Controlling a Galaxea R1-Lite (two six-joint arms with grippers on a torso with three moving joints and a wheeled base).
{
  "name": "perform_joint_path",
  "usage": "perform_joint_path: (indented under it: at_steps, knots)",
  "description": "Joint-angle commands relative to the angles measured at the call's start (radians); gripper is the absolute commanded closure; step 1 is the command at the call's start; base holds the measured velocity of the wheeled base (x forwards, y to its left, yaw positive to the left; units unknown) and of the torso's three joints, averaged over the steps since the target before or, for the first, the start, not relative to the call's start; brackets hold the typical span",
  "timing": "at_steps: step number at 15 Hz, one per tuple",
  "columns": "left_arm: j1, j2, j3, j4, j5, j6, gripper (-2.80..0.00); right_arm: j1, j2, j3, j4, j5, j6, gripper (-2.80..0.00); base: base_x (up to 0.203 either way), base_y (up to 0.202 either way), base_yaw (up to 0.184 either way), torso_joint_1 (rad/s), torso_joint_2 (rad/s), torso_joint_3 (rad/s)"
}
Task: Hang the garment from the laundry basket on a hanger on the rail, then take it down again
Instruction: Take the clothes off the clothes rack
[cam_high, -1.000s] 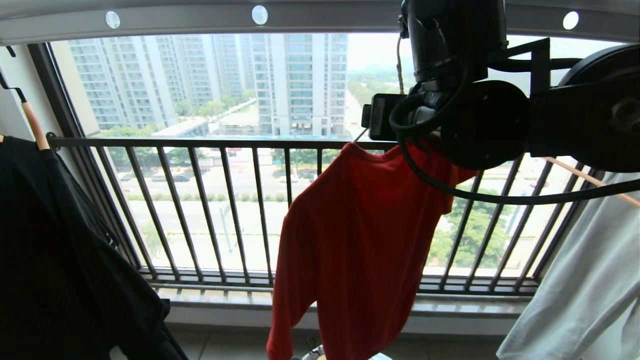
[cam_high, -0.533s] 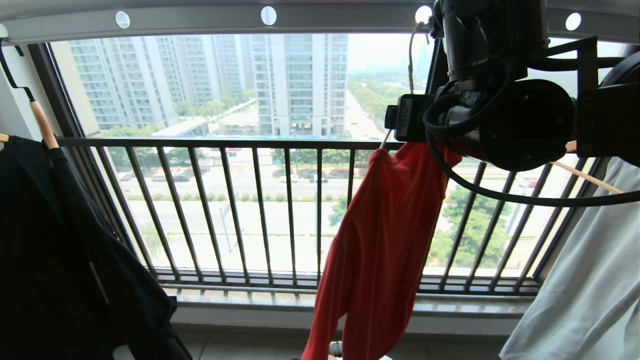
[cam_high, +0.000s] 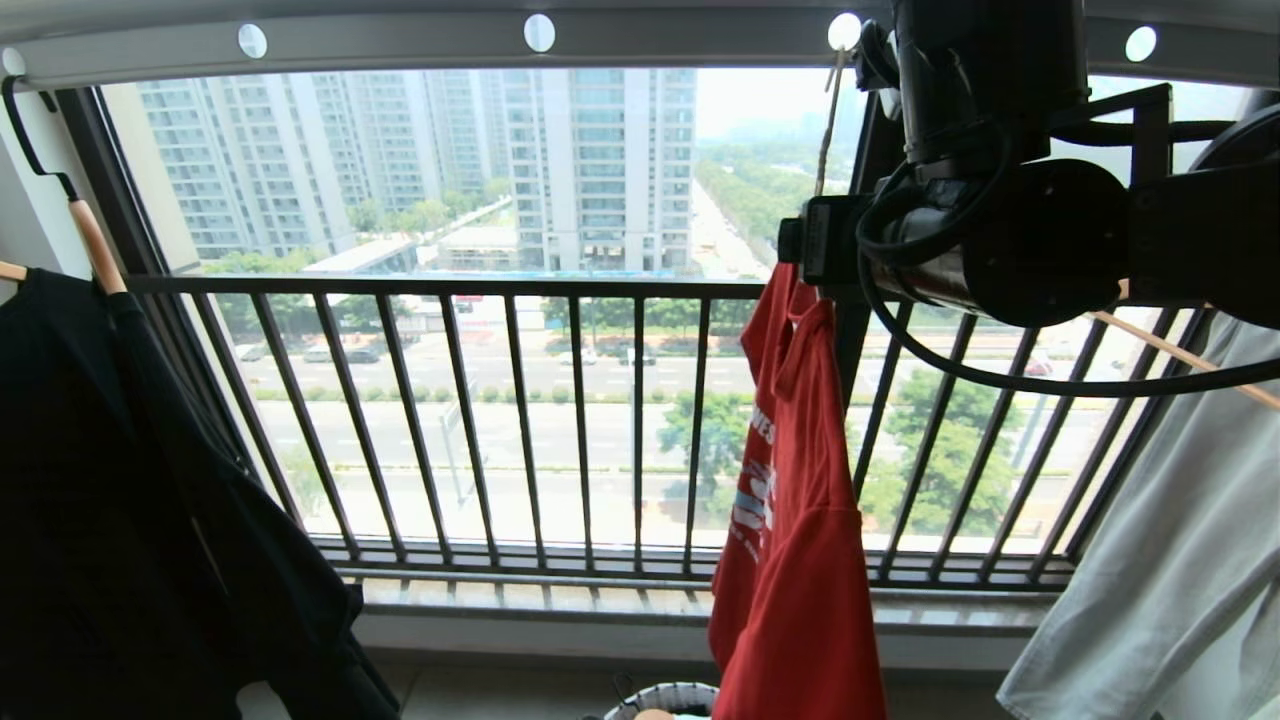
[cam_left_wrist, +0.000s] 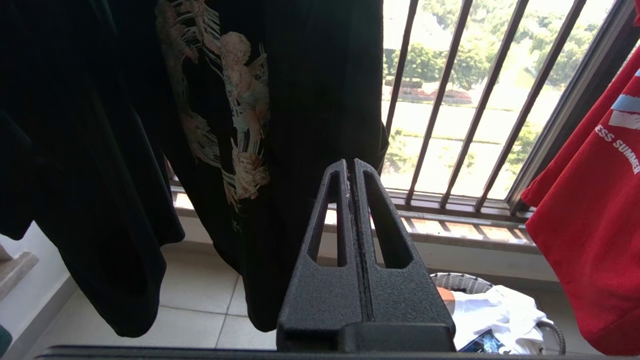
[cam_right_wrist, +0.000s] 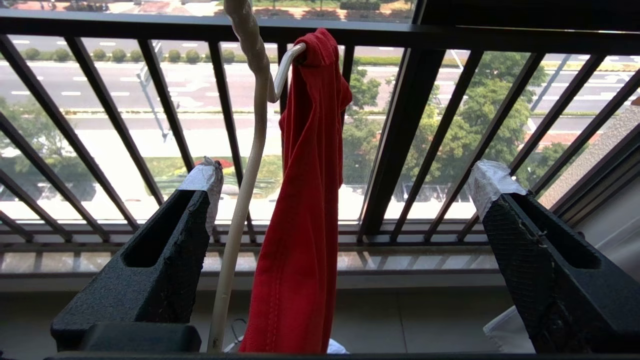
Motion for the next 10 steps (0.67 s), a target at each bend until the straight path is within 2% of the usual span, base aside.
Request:
perform_joint_path:
  at_steps: [1,4,6,10]
  knots:
    - [0.0,0.001,0.0,0.0,0.0,-0.001,0.0,-0.018,0.035,-0.007,-0.004,0.01,-0.014,-2.8,0.0,0.0,0.0,0.0,0.0,0.0]
    - [0.0,0.0,0.0,0.0,0.0,-0.001,0.0,-0.034,0.037,-0.013,-0.047,0.059,-0.056,-2.8,0.0,0.0,0.0,0.0,0.0,0.0]
    - [0.0,0.001,0.0,-0.001,0.0,-0.001,0.0,-0.039,0.043,-0.014,-0.079,0.063,-0.085,-2.8,0.0,0.0,0.0,0.0,0.0,0.0]
    - [0.0,0.0,0.0,0.0,0.0,-0.001,0.0,-0.04,0.044,-0.024,-0.088,0.063,-0.095,-2.8,0.0,0.0,0.0,0.0,0.0,0.0]
